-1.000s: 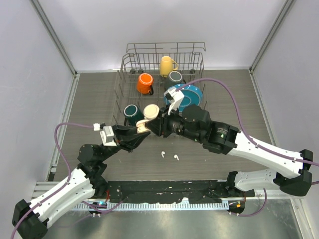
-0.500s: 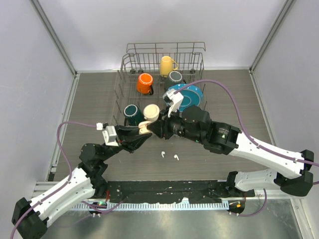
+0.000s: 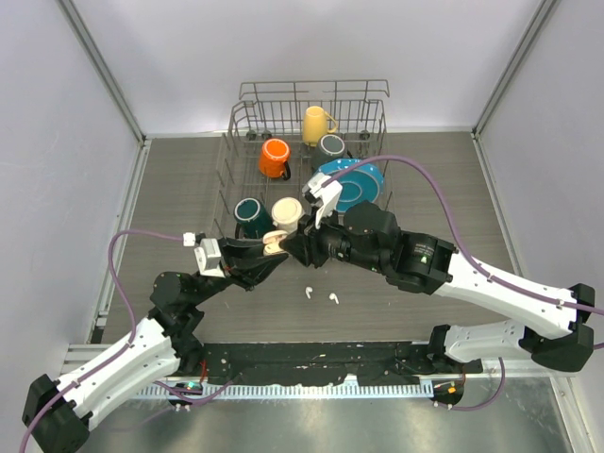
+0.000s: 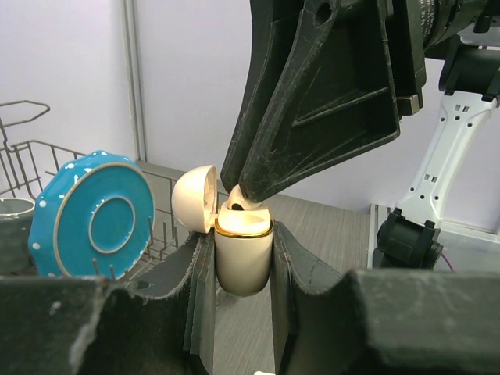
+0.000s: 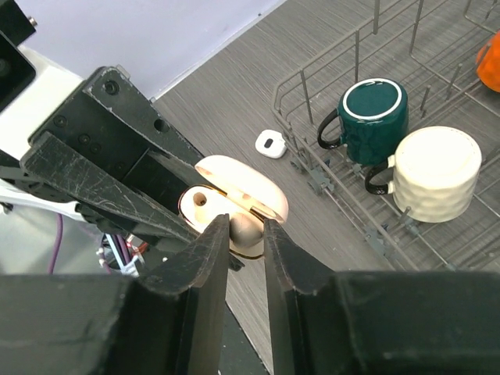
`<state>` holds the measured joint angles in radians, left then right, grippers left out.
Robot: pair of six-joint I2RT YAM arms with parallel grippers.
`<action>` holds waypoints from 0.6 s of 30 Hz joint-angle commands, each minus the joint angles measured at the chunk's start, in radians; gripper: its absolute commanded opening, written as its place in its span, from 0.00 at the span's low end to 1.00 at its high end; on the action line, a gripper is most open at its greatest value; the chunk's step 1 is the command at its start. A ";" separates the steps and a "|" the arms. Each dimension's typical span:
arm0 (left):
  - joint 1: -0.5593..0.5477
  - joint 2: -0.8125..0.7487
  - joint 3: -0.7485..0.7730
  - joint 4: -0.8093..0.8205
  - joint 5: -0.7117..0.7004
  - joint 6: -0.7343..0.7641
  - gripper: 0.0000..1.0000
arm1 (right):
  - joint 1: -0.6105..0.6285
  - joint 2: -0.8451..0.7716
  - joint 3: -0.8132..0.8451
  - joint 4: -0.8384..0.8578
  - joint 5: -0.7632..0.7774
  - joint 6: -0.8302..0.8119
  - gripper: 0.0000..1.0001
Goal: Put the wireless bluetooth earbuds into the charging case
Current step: Place the earbud in the charging case.
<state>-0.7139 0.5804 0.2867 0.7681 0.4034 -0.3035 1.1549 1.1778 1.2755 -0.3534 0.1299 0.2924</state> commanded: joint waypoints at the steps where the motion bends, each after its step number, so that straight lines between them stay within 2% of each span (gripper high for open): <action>1: 0.001 -0.019 0.016 0.117 0.003 0.001 0.00 | -0.001 -0.023 0.031 -0.090 0.040 -0.093 0.33; 11: 0.001 -0.030 0.014 0.114 0.034 -0.006 0.00 | -0.001 -0.027 0.056 -0.081 0.108 -0.148 0.50; 13: 0.001 -0.031 0.012 0.108 0.037 -0.003 0.00 | -0.001 -0.046 0.059 -0.068 0.131 -0.141 0.59; 18: 0.002 -0.036 0.005 0.091 0.034 0.001 0.00 | -0.003 -0.162 0.015 0.008 0.191 -0.096 0.73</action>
<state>-0.7132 0.5682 0.2867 0.7773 0.4236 -0.3073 1.1584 1.1446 1.2915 -0.3977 0.2115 0.1860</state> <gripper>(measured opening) 0.297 0.682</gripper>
